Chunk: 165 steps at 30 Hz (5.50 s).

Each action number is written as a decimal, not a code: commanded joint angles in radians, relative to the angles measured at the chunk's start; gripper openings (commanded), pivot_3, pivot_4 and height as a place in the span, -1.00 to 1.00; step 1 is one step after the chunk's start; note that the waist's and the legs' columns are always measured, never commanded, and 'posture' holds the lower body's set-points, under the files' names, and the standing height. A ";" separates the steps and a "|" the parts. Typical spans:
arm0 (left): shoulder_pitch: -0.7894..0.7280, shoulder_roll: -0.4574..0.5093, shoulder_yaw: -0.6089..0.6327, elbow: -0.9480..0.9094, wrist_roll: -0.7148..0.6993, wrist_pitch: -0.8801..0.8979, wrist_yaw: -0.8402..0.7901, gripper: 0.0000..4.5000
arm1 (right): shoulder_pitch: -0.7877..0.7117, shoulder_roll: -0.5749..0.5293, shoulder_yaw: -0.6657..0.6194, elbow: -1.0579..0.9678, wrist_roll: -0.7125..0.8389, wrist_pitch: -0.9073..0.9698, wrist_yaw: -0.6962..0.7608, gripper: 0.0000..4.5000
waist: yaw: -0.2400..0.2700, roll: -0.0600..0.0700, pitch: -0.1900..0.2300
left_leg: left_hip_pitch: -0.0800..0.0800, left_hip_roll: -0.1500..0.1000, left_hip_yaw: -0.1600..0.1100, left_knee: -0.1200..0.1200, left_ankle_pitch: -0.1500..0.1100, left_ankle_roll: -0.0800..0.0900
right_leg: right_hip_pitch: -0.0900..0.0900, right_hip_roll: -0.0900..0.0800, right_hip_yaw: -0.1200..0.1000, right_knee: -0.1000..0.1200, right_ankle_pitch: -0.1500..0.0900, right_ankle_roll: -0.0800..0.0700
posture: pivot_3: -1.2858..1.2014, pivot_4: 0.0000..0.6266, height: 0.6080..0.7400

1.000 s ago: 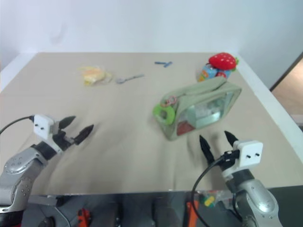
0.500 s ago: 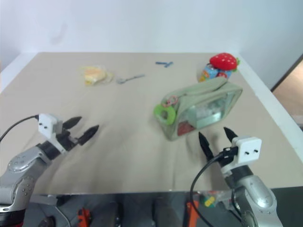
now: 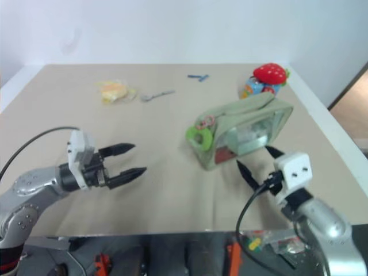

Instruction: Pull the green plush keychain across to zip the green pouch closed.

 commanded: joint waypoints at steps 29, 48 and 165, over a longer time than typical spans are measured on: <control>0.002 -0.011 -0.040 -0.096 -0.025 0.026 0.084 1.00 | -0.948 -0.354 0.451 0.824 -0.279 -0.476 0.822 -0.98 | 0.001 -0.001 0.002 | 0.000 -0.005 0.000 0.000 -0.005 0.006 | 0.001 -0.001 0.006 0.000 -0.002 0.006 | 0.03 -0.52 1.00; -0.010 -0.011 -0.060 0.034 0.089 -0.066 -0.016 1.00 | -1.110 -0.023 0.653 0.434 -0.350 0.095 0.675 -0.98 | 0.005 0.000 0.002 | -0.003 -0.005 -0.002 0.000 -0.004 0.005 | -0.001 -0.002 0.004 0.002 0.001 0.008 | 0.03 -0.52 1.00; 0.085 -0.020 0.240 0.032 -0.048 -0.004 0.177 1.00 | -0.512 -0.138 0.180 0.285 0.086 0.133 0.451 -0.98 | -0.007 -0.001 0.002 | 0.000 -0.005 -0.003 0.002 -0.004 0.005 | 0.002 0.000 0.004 0.002 0.002 0.009 | 0.03 -0.52 1.00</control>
